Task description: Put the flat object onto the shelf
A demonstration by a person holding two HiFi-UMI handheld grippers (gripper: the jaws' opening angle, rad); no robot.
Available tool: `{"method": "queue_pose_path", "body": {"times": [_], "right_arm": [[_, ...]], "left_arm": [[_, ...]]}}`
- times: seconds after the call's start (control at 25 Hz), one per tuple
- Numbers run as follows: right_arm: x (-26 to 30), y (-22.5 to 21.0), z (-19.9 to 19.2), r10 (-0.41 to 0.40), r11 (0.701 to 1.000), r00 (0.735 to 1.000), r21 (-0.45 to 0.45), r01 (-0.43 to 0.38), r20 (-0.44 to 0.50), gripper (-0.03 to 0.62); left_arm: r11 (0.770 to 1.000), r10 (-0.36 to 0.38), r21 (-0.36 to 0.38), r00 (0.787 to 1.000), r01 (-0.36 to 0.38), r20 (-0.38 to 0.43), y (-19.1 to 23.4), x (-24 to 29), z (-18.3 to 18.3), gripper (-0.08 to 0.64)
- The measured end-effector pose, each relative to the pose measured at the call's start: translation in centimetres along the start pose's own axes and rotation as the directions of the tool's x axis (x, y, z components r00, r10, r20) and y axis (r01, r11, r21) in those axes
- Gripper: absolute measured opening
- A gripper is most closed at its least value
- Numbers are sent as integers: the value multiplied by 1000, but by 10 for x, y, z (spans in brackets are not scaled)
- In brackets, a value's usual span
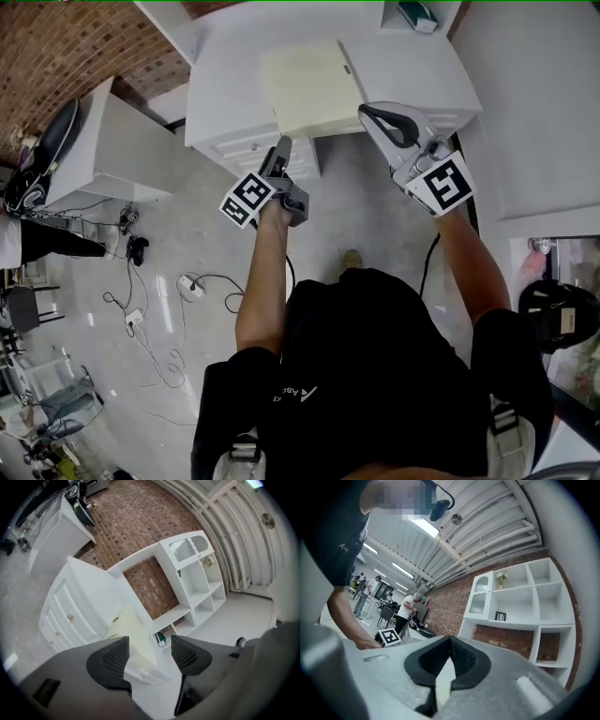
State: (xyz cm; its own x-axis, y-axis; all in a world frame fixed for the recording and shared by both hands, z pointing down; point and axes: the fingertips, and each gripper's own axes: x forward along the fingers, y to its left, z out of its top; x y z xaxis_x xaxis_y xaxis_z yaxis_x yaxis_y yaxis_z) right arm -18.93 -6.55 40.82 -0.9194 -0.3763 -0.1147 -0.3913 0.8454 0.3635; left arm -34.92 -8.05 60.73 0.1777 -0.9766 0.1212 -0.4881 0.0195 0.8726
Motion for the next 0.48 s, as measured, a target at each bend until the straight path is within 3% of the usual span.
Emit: {"method": "queue_pose_path", "body": {"times": [0.16, 0.48], "right_arm": [[12, -6, -8, 20, 999, 999, 38, -18, -34, 2], [32, -17, -31, -12, 999, 998, 46, 15, -65, 2]], "left_arm": [[990, 5, -144, 1000, -6, -5, 26, 20, -3, 305], [942, 18, -336, 999, -26, -27, 73, 57, -5, 351]]}}
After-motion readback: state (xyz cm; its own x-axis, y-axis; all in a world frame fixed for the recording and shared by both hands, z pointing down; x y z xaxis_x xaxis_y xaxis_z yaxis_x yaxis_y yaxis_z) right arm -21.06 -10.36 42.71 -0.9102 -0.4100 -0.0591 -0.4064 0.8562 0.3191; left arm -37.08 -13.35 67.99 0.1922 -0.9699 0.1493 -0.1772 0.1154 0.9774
